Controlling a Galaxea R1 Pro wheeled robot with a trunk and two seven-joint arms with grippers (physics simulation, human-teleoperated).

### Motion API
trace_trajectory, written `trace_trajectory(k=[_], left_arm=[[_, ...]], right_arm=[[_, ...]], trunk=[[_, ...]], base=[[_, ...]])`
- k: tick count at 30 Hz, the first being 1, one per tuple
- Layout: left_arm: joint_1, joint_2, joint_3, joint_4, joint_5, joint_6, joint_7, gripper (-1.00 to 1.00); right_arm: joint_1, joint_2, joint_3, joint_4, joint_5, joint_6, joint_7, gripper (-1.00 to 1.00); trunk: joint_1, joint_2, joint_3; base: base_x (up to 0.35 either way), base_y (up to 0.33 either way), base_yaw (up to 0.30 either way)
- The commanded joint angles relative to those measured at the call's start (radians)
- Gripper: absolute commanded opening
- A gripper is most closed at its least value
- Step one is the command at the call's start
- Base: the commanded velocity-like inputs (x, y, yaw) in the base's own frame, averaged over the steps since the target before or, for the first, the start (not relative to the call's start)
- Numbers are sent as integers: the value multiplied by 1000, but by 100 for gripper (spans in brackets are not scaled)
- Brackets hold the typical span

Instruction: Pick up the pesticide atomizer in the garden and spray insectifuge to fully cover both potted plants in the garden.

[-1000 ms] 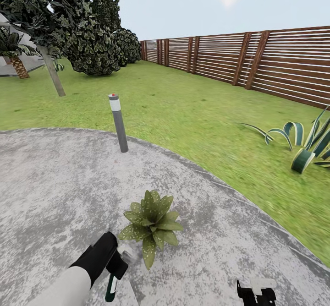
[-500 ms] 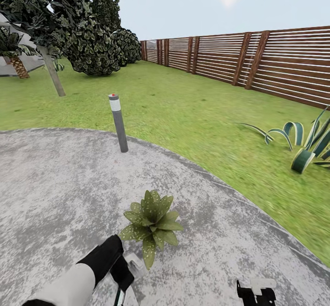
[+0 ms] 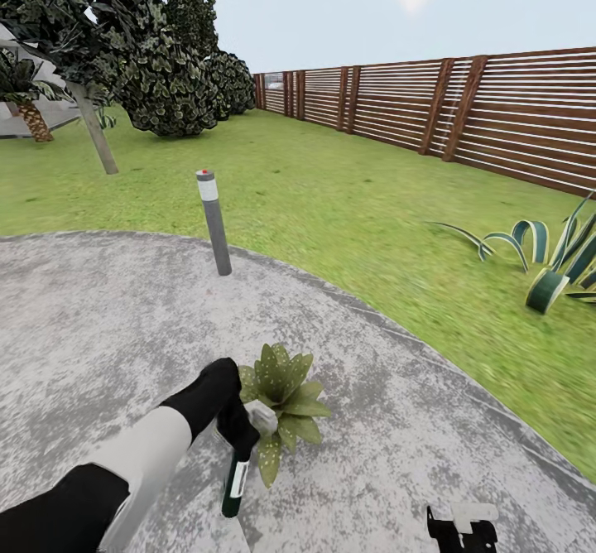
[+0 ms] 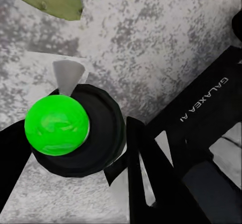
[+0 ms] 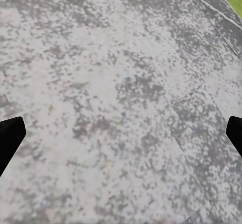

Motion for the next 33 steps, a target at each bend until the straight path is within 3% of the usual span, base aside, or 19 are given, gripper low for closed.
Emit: trace_trajectory(k=[1, 8, 21, 24, 26, 27, 30, 31, 33], left_arm=[[-11, -3, -8, -2, -14, 5, -31, -100], [-25, -22, -13, -1, -14, 5, -49, -100], [-42, -24, -13, 1, -15, 8, -49, -100], [-99, -25, -14, 11, -25, 17, -51, -100], [-130, -29, -14, 15, -66, 23, -93, -100], [-135, -30, -14, 16, -112, 24, -139, -100], [-131, -30, -10, 6, -338, 25, -334, -100], [-129, -30, -9, 4, -369, 25, -366, -100], [-127, -30, -7, 2, -392, 25, -390, -100]], right_arm=[[-1, -1, -8, 1, 11, -3, -3, 100], [-1, -1, -9, -2, 8, -3, -5, 100], [-1, -1, -9, 0, 9, -3, -5, 100], [-1, -1, -9, 0, 9, -3, -5, 100], [-1, -1, -9, 0, 9, -3, -5, 100], [-1, -1, -9, 0, 9, -3, -5, 100], [-1, -1, -9, 0, 9, -3, -5, 100], [-1, -1, -9, 0, 9, -3, -5, 100], [-1, -1, -9, 0, 9, -3, -5, 100]], trunk=[[0, 0, -1], [0, 0, 0], [0, 0, 4], [0, 0, 4], [0, 0, 4], [0, 0, 4], [0, 0, 4], [0, 0, 4], [0, 0, 4]], base=[[0, 0, 0], [0, 0, -52], [0, 0, -182], [0, 0, -3], [0, 0, 0], [0, 0, 0], [0, 0, 0], [0, 0, 0], [0, 0, 0]])
